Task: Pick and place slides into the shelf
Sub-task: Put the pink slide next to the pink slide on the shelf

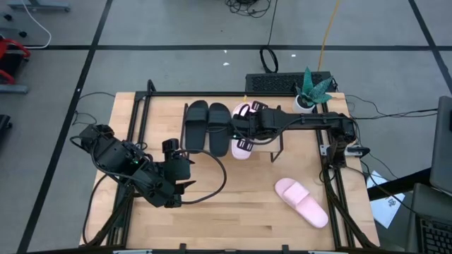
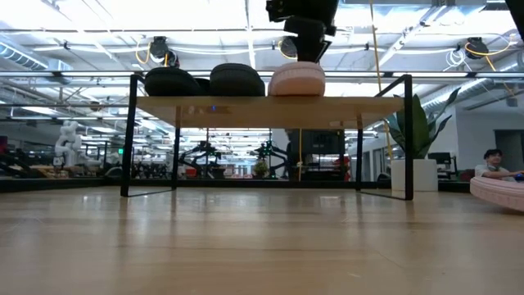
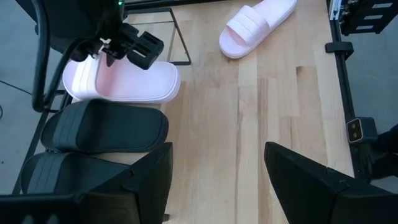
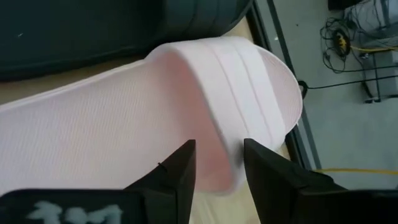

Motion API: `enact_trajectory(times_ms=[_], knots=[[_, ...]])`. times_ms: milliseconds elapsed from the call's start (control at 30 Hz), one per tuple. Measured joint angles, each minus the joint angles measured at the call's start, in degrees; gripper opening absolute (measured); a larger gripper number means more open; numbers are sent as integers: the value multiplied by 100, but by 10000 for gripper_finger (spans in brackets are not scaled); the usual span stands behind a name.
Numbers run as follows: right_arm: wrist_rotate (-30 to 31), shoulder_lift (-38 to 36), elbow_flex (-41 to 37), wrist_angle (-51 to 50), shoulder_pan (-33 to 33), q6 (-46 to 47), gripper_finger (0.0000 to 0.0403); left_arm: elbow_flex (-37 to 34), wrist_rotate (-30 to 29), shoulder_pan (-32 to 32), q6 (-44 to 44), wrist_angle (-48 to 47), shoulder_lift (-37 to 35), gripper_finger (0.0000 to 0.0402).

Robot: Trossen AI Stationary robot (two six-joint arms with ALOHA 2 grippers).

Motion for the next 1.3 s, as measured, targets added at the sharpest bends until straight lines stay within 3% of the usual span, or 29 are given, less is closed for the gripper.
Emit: enact_trajectory(times_ms=[400, 700, 867, 1033, 1300], knots=[[-778, -138, 0, 24, 24, 144, 126, 0, 0, 0, 0, -2, 0, 253], [-939, -722, 0, -13, 113, 704, 126, 0, 0, 0, 72, -1, 0, 253], [-1735, -1177, 0, 29, 338, 1153, 126, 0, -2, 0, 107, -2, 0, 253], [-2553, -1657, 0, -42, 834, 1771, 126, 0, 30, -1, -97, 0, 0, 253], [-2431, -2147, 0, -167, 2474, 2829, 125, -2, 131, -323, -686, -2, 0, 253]])
